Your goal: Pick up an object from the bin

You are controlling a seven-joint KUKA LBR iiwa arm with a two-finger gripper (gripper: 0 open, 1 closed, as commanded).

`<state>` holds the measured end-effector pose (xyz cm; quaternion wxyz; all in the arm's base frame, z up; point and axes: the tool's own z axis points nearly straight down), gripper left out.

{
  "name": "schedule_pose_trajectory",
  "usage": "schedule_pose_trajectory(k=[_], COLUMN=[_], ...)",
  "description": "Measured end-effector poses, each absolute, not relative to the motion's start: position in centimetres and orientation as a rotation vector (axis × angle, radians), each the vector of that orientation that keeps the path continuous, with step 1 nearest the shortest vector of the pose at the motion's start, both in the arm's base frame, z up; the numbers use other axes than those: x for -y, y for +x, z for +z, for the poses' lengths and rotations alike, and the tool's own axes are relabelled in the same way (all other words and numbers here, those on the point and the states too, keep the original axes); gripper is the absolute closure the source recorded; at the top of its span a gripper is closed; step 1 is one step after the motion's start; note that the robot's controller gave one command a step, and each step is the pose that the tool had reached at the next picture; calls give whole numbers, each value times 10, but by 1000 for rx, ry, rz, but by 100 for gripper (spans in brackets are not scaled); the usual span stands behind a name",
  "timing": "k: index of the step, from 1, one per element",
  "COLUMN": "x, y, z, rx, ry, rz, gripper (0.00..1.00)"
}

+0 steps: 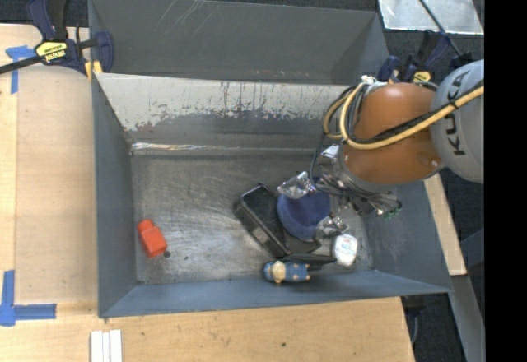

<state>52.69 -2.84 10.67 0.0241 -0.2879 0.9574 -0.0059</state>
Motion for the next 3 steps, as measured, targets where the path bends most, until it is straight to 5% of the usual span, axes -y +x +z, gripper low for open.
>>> schedule_pose_trajectory(k=[1,2,3], x=[25,25,26], y=[525,524,527], z=[103,103,181], rx=[-2833,-2834,-2877], ry=[-1221,-1221,-1235], rz=[-26,-26,-7], gripper=[0,100,100])
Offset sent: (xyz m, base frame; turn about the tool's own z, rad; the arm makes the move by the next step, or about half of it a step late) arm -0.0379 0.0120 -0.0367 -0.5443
